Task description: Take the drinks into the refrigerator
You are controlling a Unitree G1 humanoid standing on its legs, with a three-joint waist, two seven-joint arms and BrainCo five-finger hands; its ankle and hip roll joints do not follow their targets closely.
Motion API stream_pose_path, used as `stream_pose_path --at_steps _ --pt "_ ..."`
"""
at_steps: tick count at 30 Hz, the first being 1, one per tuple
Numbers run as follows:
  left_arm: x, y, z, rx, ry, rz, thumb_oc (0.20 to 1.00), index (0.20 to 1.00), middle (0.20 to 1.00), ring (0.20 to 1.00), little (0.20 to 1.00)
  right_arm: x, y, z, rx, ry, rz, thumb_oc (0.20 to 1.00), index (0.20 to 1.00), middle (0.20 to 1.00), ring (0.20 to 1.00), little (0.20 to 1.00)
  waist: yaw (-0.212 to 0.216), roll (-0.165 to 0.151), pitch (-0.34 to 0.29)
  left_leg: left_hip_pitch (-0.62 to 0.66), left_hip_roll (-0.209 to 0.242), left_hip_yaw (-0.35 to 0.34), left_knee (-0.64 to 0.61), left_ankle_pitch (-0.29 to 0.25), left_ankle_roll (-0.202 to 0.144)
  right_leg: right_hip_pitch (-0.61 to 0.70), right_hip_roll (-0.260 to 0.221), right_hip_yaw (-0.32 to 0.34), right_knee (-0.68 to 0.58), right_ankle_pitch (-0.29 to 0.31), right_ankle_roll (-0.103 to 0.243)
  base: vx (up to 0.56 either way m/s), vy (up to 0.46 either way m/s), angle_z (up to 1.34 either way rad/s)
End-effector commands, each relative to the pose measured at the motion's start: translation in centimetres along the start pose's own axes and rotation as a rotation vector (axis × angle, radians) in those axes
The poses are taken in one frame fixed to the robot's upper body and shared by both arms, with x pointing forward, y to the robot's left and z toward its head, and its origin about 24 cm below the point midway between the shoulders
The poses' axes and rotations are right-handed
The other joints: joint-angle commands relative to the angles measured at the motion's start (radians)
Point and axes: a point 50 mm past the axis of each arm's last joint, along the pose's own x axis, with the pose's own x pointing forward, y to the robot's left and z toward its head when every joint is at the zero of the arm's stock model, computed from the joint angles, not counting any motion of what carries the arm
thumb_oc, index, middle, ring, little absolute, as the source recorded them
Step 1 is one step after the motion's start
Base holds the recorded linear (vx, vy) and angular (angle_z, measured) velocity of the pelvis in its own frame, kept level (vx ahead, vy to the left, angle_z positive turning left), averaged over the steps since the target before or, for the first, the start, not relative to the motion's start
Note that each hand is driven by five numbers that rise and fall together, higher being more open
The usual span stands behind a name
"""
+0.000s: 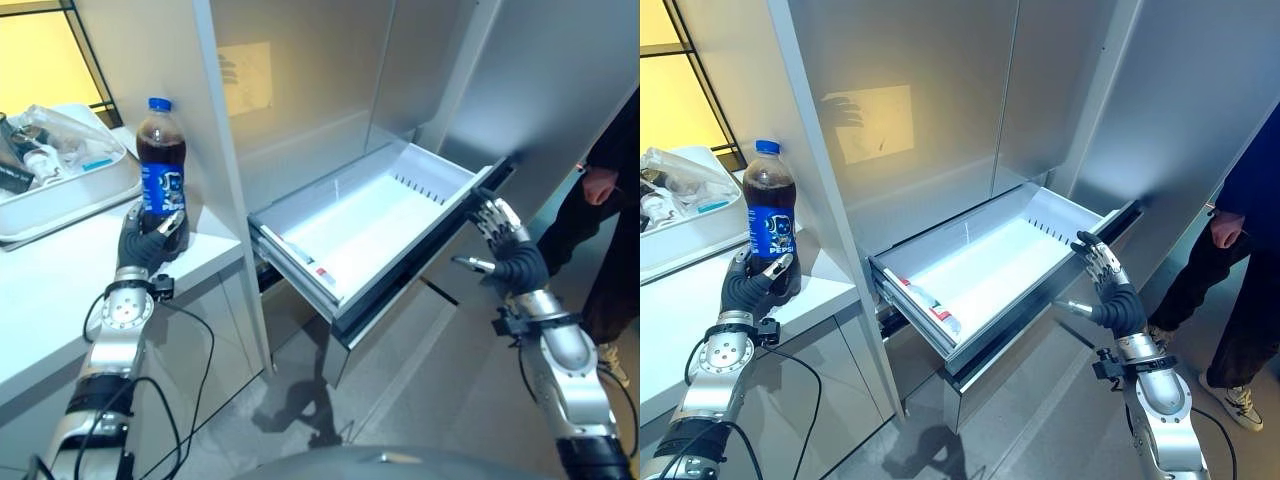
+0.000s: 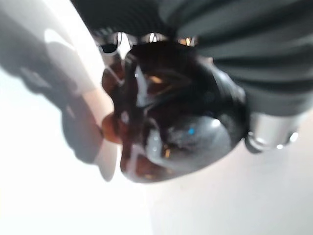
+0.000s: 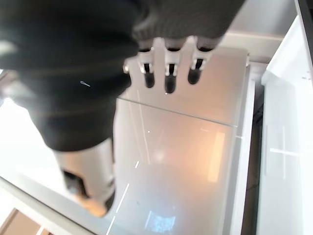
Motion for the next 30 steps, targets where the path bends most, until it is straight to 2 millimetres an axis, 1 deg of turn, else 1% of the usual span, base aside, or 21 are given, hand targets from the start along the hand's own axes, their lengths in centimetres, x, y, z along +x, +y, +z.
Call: stream_pose_path --at_steps 1,7,14,15,17,18,19,20,22,24,25,26,27,28,29,30 --pt "2.7 0.2 5.5 -0.154 -0.251 0.054 0.2 0.2 0.2 0.2 0.2 1.0 -0.5 2.2 -0.031 -0.117 0.012 1.0 1.0 1.0 1.0 1.0 -0.007 0.001 -0.002 0.058 -0.022 -0.028 0.007 -0.105 0.062 0.009 -0.029 -0.041 0.074 -0.053 0.054 0.0 0.0 0.0" --pt "2.3 0.0 6.4 -0.201 -0.299 0.034 0.2 0.2 0.2 0.2 0.2 0.9 -0.8 1.8 -0.036 -0.095 -0.002 1.0 1.0 1.0 1.0 1.0 -0.001 0.002 -0.002 0.055 -0.024 -0.031 0.007 -0.102 0.061 0.013 -0.031 -0.049 0.07 -0.051 0.054 0.0 0.0 0.0" --pt "1.9 0.1 7.0 -0.241 -0.334 0.014 0.2 0.2 0.2 0.2 0.2 1.1 -0.9 1.8 -0.037 -0.097 0.004 1.0 1.0 1.0 1.0 1.0 0.005 0.003 -0.001 0.05 -0.028 -0.036 0.007 -0.097 0.062 0.014 -0.033 -0.055 0.067 -0.046 0.054 -0.01 0.0 0.0" --pt "1.7 0.2 7.4 -0.264 -0.358 0.01 0.2 0.2 0.2 0.2 0.2 1.2 -0.9 1.7 -0.034 -0.093 0.007 1.0 1.0 1.0 1.0 1.0 0.009 0.003 0.0 0.049 -0.028 -0.037 0.007 -0.095 0.062 0.014 -0.034 -0.056 0.067 -0.044 0.054 -0.03 -0.007 0.0" --pt "0.9 0.5 8.1 -0.3 -0.409 -0.006 0.2 0.2 0.2 0.2 0.2 1.1 -1.1 1.6 -0.037 -0.083 0.008 1.0 1.0 1.0 1.0 1.0 0.016 0.001 0.002 0.045 -0.029 -0.04 0.007 -0.093 0.062 0.014 -0.035 -0.06 0.066 -0.043 0.052 -0.04 -0.01 0.0" --pt "0.9 0.5 8.1 -0.3 -0.408 -0.005 0.2 0.2 0.2 0.2 0.2 1.1 -1.1 1.6 -0.036 -0.083 0.009 1.0 1.0 1.0 1.0 1.0 0.015 0.001 0.002 0.045 -0.03 -0.041 0.007 -0.093 0.062 0.014 -0.035 -0.06 0.066 -0.043 0.052 0.0 0.0 0.0" --pt "-0.1 0.7 8.5 -0.344 -0.45 -0.035 0.2 0.2 0.2 0.2 0.2 0.9 -1.5 1.4 -0.043 -0.069 0.003 1.0 1.0 1.0 1.0 1.0 0.022 -0.002 0.004 0.042 -0.029 -0.045 0.007 -0.092 0.063 0.013 -0.037 -0.064 0.067 -0.042 0.051 0.0 0.0 0.0" --pt "-0.5 0.8 8.7 -0.366 -0.465 -0.042 0.2 0.2 0.2 0.2 0.2 0.8 -1.7 1.3 -0.047 -0.061 -0.001 1.0 1.0 1.0 1.0 1.0 0.024 -0.002 0.004 0.042 -0.03 -0.046 0.007 -0.091 0.063 0.013 -0.037 -0.065 0.067 -0.042 0.051 -0.03 -0.006 0.01" --pt "-1.6 0.9 8.8 -0.47 -0.494 -0.06 0.2 0.2 0.2 0.2 0.2 0.8 -2.1 1.1 -0.07 -0.051 -0.004 1.0 1.0 1.0 1.0 1.0 0.031 -0.005 0.005 0.038 -0.031 -0.051 0.007 -0.091 0.064 0.014 -0.038 -0.067 0.065 -0.041 0.051 0.0 0.0 0.0" --pt "-2.0 0.9 8.8 -0.489 -0.502 -0.073 0.2 0.2 0.2 0.2 0.2 0.7 -2.2 1.0 -0.071 -0.045 -0.009 1.0 1.0 1.0 1.0 1.0 0.033 -0.005 0.004 0.037 -0.032 -0.053 0.007 -0.09 0.065 0.014 -0.039 -0.068 0.062 -0.04 0.05 -0.02 -0.004 0.03" --pt "-2.7 0.7 9.2 -0.523 -0.526 -0.104 0.2 0.2 0.2 0.2 0.2 0.6 -2.5 0.8 -0.065 -0.037 -0.032 1.0 1.0 1.0 1.0 1.0 0.038 -0.007 0.006 0.034 -0.033 -0.055 0.007 -0.088 0.067 0.014 -0.039 -0.071 0.062 -0.038 0.049 -0.01 -0.001 0.03" --pt "-2.8 0.7 9.1 -0.523 -0.526 -0.104 0.2 0.2 0.2 0.2 0.2 0.6 -2.5 0.8 -0.065 -0.037 -0.031 1.0 1.0 1.0 1.0 1.0 0.037 -0.006 0.006 0.035 -0.033 -0.055 0.007 -0.088 0.067 0.015 -0.04 -0.071 0.061 -0.038 0.049 0.0 0.0 0.0" --pt "-3.5 0.7 9.4 -0.565 -0.547 -0.133 0.2 0.2 0.2 0.2 0.2 0.7 -2.6 0.8 -0.057 -0.045 -0.036 1.0 1.0 1.0 1.0 1.0 0.043 -0.008 0.008 0.031 -0.036 -0.059 0.007 -0.087 0.068 0.014 -0.04 -0.073 0.061 -0.037 0.049 0.0 0.0 0.0" --pt "-3.7 0.7 9.3 -0.584 -0.548 -0.14 0.2 0.2 0.2 0.2 0.2 0.7 -2.5 0.8 -0.046 -0.047 -0.034 1.0 1.0 1.0 1.0 1.0 0.044 -0.008 0.007 0.03 -0.037 -0.06 0.007 -0.086 0.068 0.015 -0.041 -0.075 0.061 -0.037 0.048 -0.02 0.001 0.03" --pt "-3.7 0.7 9.3 -0.584 -0.547 -0.14 0.2 0.2 0.2 0.2 0.2 0.7 -2.5 0.8 -0.046 -0.047 -0.034 1.0 1.0 1.0 1.0 1.0 0.044 -0.008 0.007 0.03 -0.037 -0.061 0.007 -0.086 0.068 0.014 -0.041 -0.075 0.061 -0.037 0.048 -0.01 0.005 0.06" --pt "-4.4 0.7 9.6 -0.636 -0.571 -0.17 0.2 0.2 0.2 0.2 0.2 0.7 -2.4 0.8 -0.033 -0.048 -0.024 1.0 1.0 1.0 1.0 1.0 0.049 -0.009 0.01 0.028 -0.038 -0.062 0.007 -0.084 0.07 0.013 -0.042 -0.078 0.062 -0.036 0.049 -0.02 0.006 0.09"
